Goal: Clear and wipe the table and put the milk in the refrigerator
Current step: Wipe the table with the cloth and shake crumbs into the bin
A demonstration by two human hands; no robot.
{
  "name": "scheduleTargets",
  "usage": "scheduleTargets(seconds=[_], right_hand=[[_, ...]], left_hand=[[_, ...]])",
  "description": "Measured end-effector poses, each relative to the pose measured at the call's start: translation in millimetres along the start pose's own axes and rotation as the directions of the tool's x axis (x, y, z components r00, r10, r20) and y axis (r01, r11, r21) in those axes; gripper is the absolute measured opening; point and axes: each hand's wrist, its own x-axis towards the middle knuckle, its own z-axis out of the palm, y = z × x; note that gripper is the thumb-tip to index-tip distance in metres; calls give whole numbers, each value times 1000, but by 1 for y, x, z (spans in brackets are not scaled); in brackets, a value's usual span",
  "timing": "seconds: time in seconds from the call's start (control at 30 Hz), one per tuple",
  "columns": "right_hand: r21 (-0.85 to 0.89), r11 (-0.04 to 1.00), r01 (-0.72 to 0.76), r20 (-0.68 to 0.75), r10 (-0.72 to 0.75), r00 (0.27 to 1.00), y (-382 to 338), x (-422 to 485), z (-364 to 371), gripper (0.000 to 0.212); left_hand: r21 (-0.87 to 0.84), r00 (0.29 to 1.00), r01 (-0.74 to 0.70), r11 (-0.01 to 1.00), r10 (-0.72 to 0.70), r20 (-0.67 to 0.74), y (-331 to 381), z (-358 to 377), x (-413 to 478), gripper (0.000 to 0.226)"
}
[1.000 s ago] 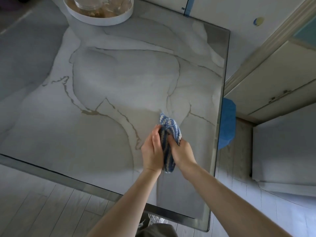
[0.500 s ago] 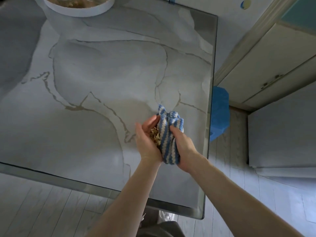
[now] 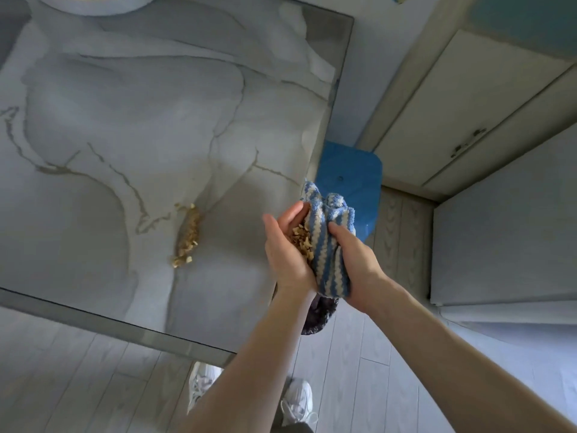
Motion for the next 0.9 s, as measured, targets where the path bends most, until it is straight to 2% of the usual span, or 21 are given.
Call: scheduleTargets(seconds=[0.2,0.37,0.47,0.67,0.73,0.83,0.9], right_hand=[[-39,999,-27,34,28,999,5,8,-67,21],[-85,992,-94,16,95,995,37,37,-94,22],[-89,991,-102,17,104,994,61,69,-107,22],[-97,993,-61,41,66,997,118,151,-125,19],[-161,986,-50,31,56,998,138,183,-130,21],[-335,942,-7,-6,5,1000,171,233,-139,38],[-440,898,27,5,-27,1000,191,260,-145,41]], left_hand=[[30,998,-12,999,14,-55,-65,6,-21,53],[71,989,12,997,-1,-150,-106,-22,-10,52],[93,991,1,996,12,-136,-133,-45,12,52],[284,995,-54,957,74,-61,-180,-103,74,52],[344,998,-50,938,62,-26,-190,-129,97,54],[454,1000,-2,891,-7,18,-211,-174,138,62],[506,996,53,861,-85,40,-223,-200,165,68]])
